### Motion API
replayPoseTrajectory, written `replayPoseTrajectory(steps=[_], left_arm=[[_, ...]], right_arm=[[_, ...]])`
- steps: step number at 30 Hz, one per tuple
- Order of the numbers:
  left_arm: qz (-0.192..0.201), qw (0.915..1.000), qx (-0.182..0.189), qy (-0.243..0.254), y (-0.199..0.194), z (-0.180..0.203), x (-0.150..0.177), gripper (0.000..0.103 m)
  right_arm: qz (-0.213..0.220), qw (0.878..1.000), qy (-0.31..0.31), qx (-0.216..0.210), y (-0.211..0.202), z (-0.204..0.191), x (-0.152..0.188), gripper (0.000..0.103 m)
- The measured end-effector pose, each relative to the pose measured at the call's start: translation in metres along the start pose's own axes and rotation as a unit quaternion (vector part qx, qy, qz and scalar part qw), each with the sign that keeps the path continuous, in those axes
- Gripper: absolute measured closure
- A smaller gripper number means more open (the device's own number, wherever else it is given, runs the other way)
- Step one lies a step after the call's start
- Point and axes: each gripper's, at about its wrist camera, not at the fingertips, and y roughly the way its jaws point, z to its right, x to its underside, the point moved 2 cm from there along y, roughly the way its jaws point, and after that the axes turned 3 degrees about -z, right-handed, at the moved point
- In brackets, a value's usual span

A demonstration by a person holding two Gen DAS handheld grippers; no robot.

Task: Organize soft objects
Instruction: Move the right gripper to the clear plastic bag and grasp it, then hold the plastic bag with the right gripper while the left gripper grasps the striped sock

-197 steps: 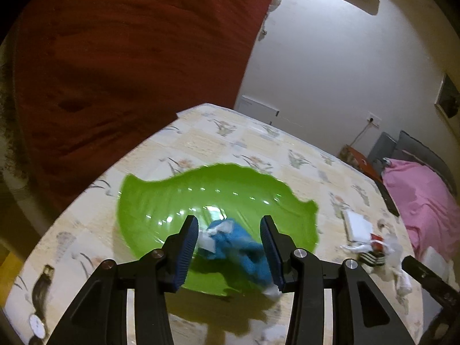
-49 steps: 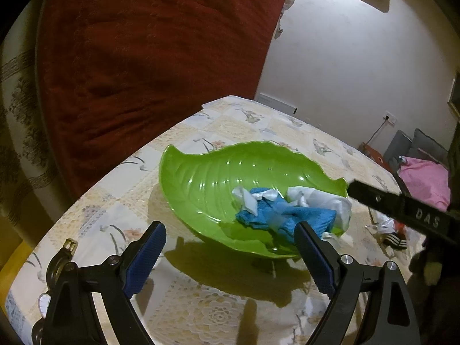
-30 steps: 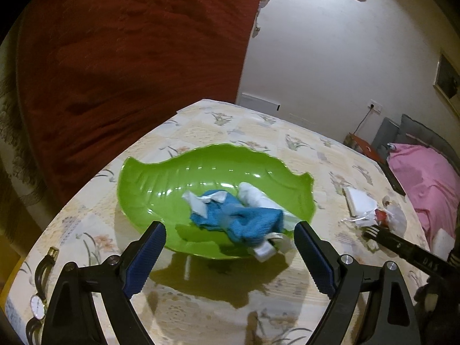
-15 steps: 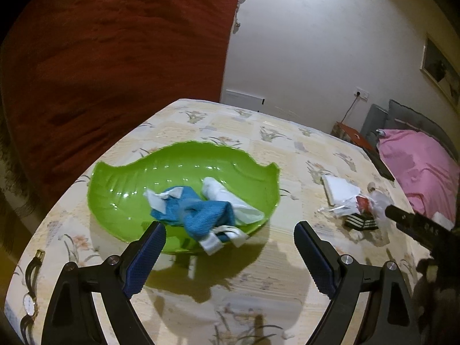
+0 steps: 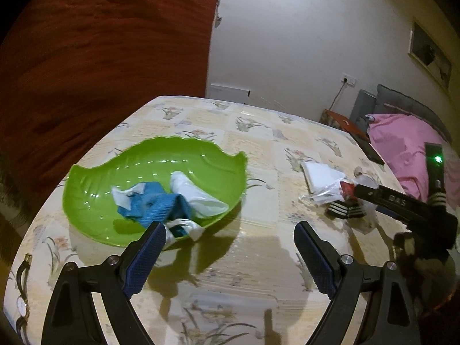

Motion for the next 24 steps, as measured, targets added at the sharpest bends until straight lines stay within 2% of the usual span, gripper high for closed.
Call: replayPoseTrajectory(steps=[6,8,11,13,17,24], left_arm=[[-0.01,0.9998,0.01,0.014,0.006,0.014,0.001,0.007],[-0.013,0.9997,0.013,0.019,0.008,0.018,0.002,0.007],[-0.017,0.9994,0.019,0.026,0.01,0.025,0.002,0.007],[-0.019,0.9992,0.022,0.029,0.012,0.028,0.002,0.007],[-0.024,0.9987,0.026,0.036,0.015,0.037,0.003,0.007],[-0.037,0.9974,0.036,0.05,0.027,0.054,0.002,0.007]], right_arm=[[0.001,1.0,0.0,0.001,0.003,0.004,0.0,0.024],[0.001,1.0,0.005,0.002,0.002,0.009,0.001,0.04],[0.001,1.0,0.016,0.006,-0.004,0.018,0.002,0.056],[0.005,1.0,0.022,0.005,-0.008,0.023,0.002,0.061],[0.017,0.999,0.038,0.002,-0.022,0.035,0.005,0.066],[0.03,0.998,0.054,0.003,-0.042,0.055,0.013,0.069]])
